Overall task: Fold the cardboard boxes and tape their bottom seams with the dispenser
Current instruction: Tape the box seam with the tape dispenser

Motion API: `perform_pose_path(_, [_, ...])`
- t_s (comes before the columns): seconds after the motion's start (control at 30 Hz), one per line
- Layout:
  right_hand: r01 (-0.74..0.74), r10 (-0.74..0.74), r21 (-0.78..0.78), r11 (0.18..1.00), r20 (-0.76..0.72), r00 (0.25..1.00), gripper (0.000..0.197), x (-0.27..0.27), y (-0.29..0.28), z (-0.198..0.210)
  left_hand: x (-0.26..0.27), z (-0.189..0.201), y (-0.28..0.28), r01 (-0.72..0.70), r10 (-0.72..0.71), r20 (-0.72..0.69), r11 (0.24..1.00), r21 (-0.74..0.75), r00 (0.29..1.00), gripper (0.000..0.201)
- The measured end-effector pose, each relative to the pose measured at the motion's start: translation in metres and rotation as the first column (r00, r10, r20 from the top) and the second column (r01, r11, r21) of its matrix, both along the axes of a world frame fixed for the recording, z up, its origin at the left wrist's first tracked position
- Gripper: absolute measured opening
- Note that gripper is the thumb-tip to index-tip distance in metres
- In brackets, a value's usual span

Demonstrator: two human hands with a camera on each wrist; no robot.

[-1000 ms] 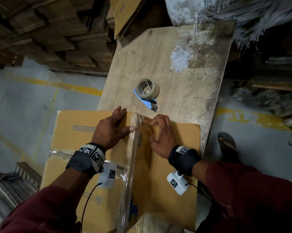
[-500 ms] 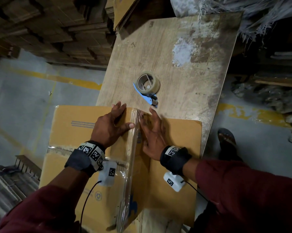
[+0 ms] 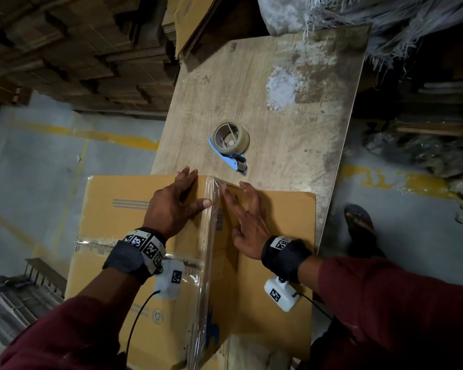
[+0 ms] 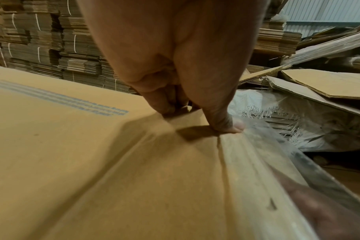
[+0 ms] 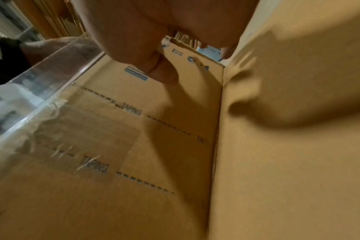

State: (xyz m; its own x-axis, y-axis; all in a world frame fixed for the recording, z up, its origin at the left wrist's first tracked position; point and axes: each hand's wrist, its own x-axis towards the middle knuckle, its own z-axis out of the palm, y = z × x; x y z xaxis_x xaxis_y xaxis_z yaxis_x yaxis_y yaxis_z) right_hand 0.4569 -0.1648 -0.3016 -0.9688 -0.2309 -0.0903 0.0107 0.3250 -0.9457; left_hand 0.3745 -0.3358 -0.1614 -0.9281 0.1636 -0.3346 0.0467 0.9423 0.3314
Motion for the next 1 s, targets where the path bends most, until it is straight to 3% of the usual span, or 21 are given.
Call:
perform_pose_path(0.1, [-0.016,0.017,-0.017,1.0,0.007,1.0,0.1,-0.001,0.0,-0.004,0.0,0.001,0.0,0.002,-0.002,0.004,1.0,-0.001,1.0,0.09])
perform_pose_path(0.2, [0.181,-0.185,-0.17,0.969,-0.009,0.983,0.051,-0.018,0.014,0.006,0.0,0.001,0.001,-0.009,0.009,0.005,1.0,0.003,1.0,0.09])
perform_pose_path(0.3, [0.267,-0.296,-0.372,0.889,-0.024,0.955,0.048,-0.048,0.034,0.041,0.001,0.002,0.004,-0.009,0.009,0.001,1.0,-0.012,1.0,0.09])
perform_pose_path(0.37, [0.175,-0.18,-0.365,0.914,0.019,0.983,0.052,-0.073,0.041,0.059,0.001,0.002,0.004,-0.002,0.002,0.001,1.0,-0.019,1.0,0.091])
perform_pose_path(0.43, [-0.009,0.037,-0.256,0.967,0.104,0.994,0.059,-0.097,0.042,0.067,0.0,0.003,0.004,0.0,0.0,0.001,1.0,-0.028,1.0,0.091])
perform_pose_path(0.53, [-0.168,0.224,-0.308,0.936,0.156,0.962,0.039,-0.122,0.042,0.052,0.0,0.003,0.004,-0.009,0.009,0.002,1.0,-0.026,1.0,0.089])
perform_pose_path(0.8, [-0.182,0.265,-0.464,0.867,0.121,0.957,0.034,-0.14,0.041,0.017,0.0,0.002,0.004,-0.006,0.006,-0.001,0.999,-0.036,1.0,0.084])
perform_pose_path(1.0, [-0.266,0.309,-0.321,0.909,0.091,0.947,0.033,-0.141,0.05,0.018,0.003,0.005,0.008,-0.022,0.023,0.018,1.0,-0.022,1.0,0.085])
